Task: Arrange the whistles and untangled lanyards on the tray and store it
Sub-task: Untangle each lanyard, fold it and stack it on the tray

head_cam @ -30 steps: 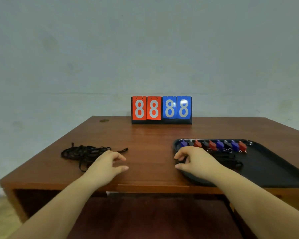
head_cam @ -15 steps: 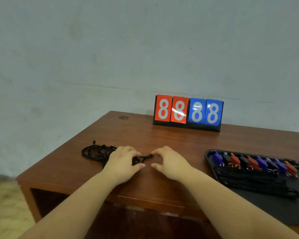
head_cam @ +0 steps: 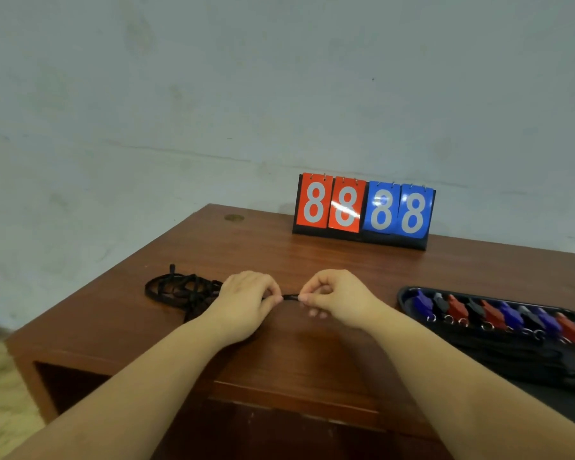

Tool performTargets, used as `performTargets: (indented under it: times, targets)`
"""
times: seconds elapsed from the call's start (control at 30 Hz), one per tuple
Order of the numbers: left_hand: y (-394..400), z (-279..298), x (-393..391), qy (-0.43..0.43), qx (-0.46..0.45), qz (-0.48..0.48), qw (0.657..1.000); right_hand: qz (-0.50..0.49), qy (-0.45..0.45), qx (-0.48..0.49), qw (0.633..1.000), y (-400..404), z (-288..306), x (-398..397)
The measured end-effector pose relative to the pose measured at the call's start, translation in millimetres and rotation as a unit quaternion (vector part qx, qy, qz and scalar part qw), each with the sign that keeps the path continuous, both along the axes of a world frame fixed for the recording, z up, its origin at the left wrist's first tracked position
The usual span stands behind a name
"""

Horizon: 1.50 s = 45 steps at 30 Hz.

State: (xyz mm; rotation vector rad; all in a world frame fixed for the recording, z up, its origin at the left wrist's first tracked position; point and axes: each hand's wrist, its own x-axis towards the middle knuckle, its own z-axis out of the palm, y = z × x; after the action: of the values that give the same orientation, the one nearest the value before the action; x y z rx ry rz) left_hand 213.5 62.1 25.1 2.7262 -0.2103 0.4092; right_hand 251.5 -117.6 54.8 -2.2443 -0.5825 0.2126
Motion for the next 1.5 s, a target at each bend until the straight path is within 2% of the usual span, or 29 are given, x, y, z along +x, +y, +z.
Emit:
performTargets:
  times: [0.1,0.2,0.43,0.57,0.63,0.7,0.8,0.9,1.03,1.17,1.4,1.5]
  targets:
    - [-16.0,11.6,-9.3,0.061,-0.134,-0.044,0.988,-0.020,-0.029,0.005,0.999,-17.4,16.6,-6.7]
    - [-26.5,19.8,-13.3,0.063,-0.156,-0.057,0.984,-0.048,-0.081,-0.044,0.995,-36.8,28.0,-12.8]
    - [-36.4,34.2,-24.3,0.091,-0.084,-0.048,0.991,-0.124,-0.138,-0.124,0.975,-115.6,45.4,-24.9]
    - [-40.8,37.4,-27.8,0.074,-0.072,-0.047,0.994,-0.138,-0.111,-0.187,0.966,-151.0,45.7,-33.0]
    - [-52.2,40.3,-29.3,0.057,-0.073,-0.061,0.994,-0.127,-0.121,-0.179,0.968,-147.6,44.4,-40.3]
    - [-67.3,44.9,-30.4,0.040,-0.084,-0.082,0.992,-0.102,-0.134,-0.121,0.978,-129.7,45.0,-50.6]
    - [-85.2,50.8,-30.5,0.006,-0.117,-0.101,0.988,-0.060,-0.067,-0.014,0.996,-94.2,44.1,-63.2]
    - [-91.4,55.0,-28.5,-0.019,-0.142,-0.097,0.985,-0.063,-0.031,0.022,0.997,-74.3,36.9,-64.6]
    - [-83.6,50.9,-26.1,-0.025,-0.107,-0.075,0.991,-0.077,-0.086,-0.035,0.993,-73.9,39.0,-59.5]
    - [-65.2,35.0,-21.7,0.008,-0.073,-0.053,0.996,-0.107,-0.132,-0.090,0.981,-93.5,43.6,-47.8]
    - [-55.0,23.3,-11.9,0.047,-0.074,-0.031,0.996,-0.142,-0.120,-0.135,0.973,-132.5,41.7,-27.8]
    - [-57.1,24.2,-5.7,0.054,-0.020,-0.045,0.997,-0.156,-0.114,-0.130,0.973,-138.5,38.8,-21.1]
